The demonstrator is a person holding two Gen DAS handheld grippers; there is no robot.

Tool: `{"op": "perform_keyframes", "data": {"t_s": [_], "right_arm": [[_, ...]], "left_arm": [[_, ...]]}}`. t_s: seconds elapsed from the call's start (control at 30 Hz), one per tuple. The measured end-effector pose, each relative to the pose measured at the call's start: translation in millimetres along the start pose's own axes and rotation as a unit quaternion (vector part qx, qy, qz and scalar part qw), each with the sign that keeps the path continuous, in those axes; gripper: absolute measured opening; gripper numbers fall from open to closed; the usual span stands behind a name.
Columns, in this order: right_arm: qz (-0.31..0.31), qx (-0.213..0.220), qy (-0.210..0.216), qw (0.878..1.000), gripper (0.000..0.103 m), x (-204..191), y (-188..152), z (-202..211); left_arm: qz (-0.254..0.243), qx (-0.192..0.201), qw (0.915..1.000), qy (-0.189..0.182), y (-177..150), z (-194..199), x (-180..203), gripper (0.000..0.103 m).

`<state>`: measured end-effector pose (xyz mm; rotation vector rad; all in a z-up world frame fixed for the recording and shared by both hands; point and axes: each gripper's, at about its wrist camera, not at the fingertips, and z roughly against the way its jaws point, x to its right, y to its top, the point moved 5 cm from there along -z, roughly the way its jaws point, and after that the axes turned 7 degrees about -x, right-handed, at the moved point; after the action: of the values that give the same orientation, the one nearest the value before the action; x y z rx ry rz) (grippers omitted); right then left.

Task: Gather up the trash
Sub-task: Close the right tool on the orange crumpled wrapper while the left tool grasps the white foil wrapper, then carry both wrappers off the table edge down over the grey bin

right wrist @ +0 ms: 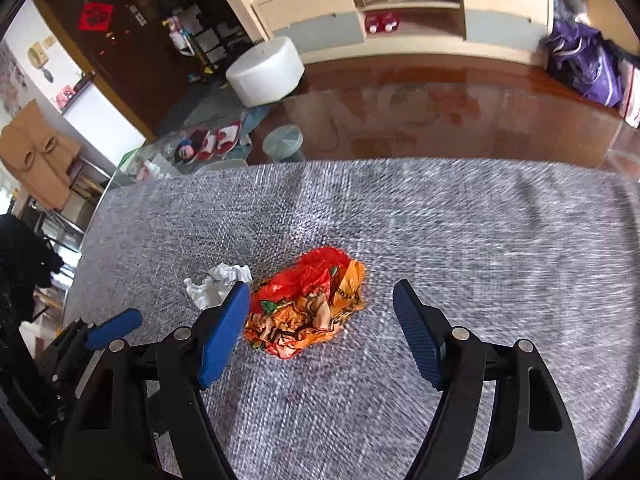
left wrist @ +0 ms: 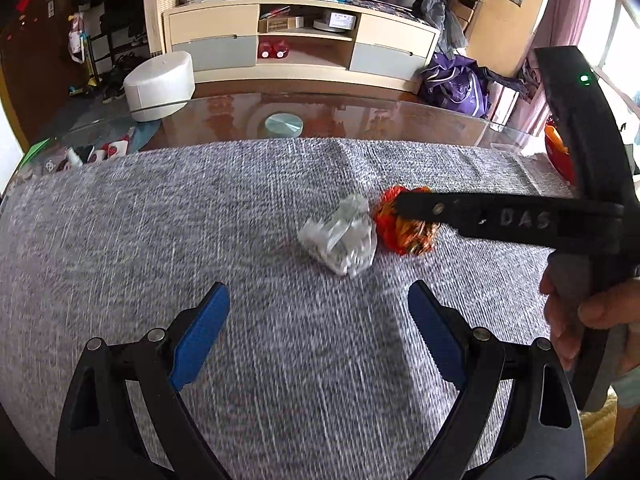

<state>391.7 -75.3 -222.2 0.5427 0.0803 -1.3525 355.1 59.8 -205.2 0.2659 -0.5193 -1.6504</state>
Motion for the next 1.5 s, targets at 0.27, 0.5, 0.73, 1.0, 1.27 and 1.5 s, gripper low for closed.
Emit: {"op": "perform_keyframes", "data": {"t_s": [0.27,0.5,0.73,1.0,1.27,1.5], "right_arm": [[0.010,0.007,0.028,1.000,0.054,-7,1,3],[0.017,0.035,0.001,0.999,0.052,7,12,20],[0.013,0.042,-0.005,0.999,0.052,18,4,33],[0.010,0.061,-0.023,0.998,0.052,24,-25,73],[0.029,0.091,-0.030,0.995,0.052,8,-75,135],[0.039,0.101,-0.031,0.994,0.052,-4,-130,168]], "left_arm": [[-0.008,-0.008,0.9999,0.000,19,-19,2,0.085],[-0.013,-0.017,0.9996,-0.017,27,-34,3,0.060],[-0.041,-0.020,0.9989,-0.014,29,-40,12,0.026],[-0.036,-0.012,0.9993,-0.003,13,10,24,0.014],[-0.037,0.016,0.9992,-0.007,-24,82,57,0.014],[-0.039,0.029,0.9982,-0.035,-79,128,87,0.014]]}}
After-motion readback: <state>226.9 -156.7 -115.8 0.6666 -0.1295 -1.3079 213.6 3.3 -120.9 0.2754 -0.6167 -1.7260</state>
